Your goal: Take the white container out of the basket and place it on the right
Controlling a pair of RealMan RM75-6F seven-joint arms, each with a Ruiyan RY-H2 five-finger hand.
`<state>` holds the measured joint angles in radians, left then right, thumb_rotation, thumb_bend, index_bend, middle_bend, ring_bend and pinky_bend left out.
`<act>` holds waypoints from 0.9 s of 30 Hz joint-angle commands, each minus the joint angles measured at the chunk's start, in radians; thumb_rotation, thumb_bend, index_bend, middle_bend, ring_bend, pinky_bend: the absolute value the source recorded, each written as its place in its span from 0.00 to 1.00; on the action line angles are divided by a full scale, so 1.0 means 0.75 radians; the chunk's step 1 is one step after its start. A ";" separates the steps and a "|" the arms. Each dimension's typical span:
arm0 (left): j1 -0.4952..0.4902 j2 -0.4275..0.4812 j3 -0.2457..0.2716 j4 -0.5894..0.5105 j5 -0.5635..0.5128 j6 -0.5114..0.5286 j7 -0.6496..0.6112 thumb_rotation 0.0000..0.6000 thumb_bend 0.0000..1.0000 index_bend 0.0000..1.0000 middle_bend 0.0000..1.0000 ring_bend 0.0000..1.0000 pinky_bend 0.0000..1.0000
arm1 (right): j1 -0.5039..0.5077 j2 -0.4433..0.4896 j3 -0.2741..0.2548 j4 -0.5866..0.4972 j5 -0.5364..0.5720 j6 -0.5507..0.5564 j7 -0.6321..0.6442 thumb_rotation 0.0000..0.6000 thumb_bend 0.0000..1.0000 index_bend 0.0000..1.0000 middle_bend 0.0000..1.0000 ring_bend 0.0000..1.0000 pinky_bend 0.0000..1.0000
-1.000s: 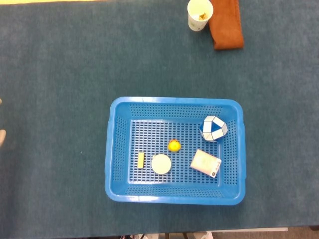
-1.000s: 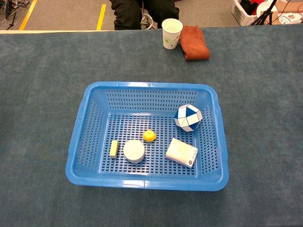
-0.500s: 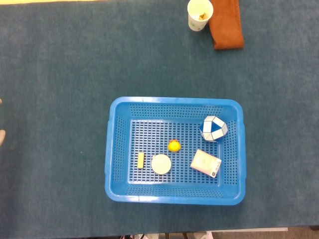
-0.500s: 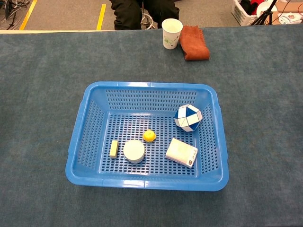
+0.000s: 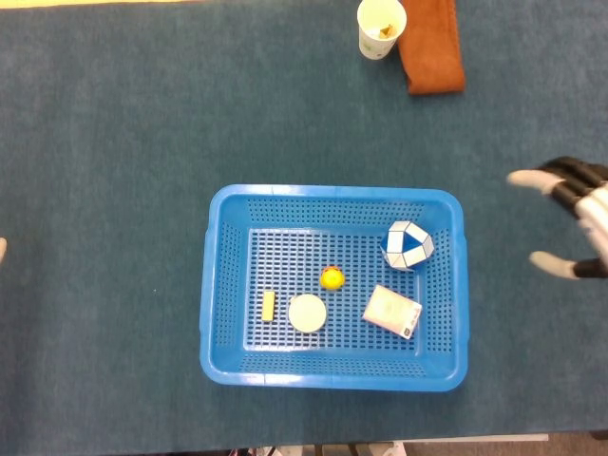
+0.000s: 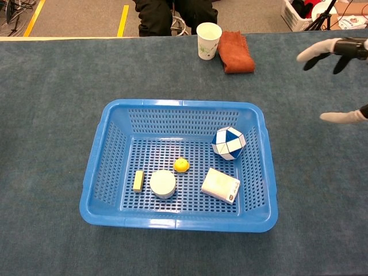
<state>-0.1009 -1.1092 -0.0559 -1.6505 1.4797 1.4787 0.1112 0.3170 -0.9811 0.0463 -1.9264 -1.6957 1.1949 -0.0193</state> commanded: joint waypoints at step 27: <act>0.044 -0.009 -0.003 -0.024 -0.013 0.070 -0.004 1.00 0.25 0.29 0.35 0.23 0.25 | 0.596 -0.591 0.070 -0.043 0.628 -0.635 -0.880 1.00 0.03 0.38 0.35 0.24 0.38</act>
<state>-0.0686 -1.1163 -0.0582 -1.6681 1.4701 1.5310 0.1084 0.7271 -1.3788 0.1018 -1.9837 -1.2737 0.7248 -0.6270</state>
